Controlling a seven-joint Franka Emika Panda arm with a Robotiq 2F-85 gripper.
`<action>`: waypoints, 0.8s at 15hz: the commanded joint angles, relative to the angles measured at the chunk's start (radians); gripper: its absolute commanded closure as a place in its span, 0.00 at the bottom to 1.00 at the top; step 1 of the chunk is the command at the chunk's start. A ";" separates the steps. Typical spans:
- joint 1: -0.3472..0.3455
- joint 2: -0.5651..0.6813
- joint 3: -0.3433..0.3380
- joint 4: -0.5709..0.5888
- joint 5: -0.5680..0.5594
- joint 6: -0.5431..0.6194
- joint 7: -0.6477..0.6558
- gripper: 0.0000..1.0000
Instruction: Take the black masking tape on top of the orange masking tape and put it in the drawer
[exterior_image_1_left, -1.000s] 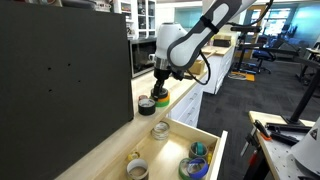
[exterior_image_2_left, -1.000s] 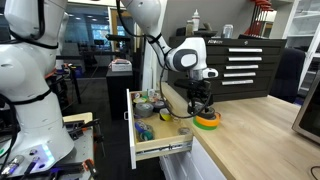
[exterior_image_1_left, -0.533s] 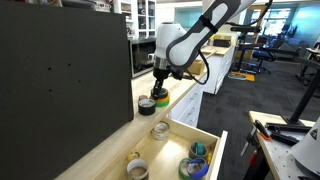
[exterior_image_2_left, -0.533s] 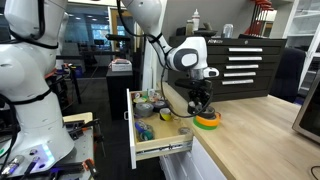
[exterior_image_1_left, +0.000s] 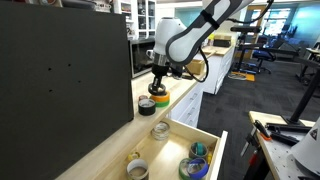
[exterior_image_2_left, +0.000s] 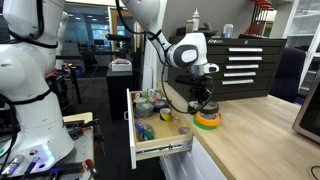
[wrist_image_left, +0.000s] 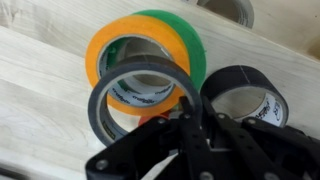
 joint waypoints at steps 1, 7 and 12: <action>0.027 -0.091 -0.030 -0.036 -0.023 -0.025 0.038 0.95; 0.108 -0.217 -0.060 -0.122 -0.088 -0.071 0.227 0.95; 0.187 -0.308 -0.045 -0.230 -0.221 -0.099 0.459 0.95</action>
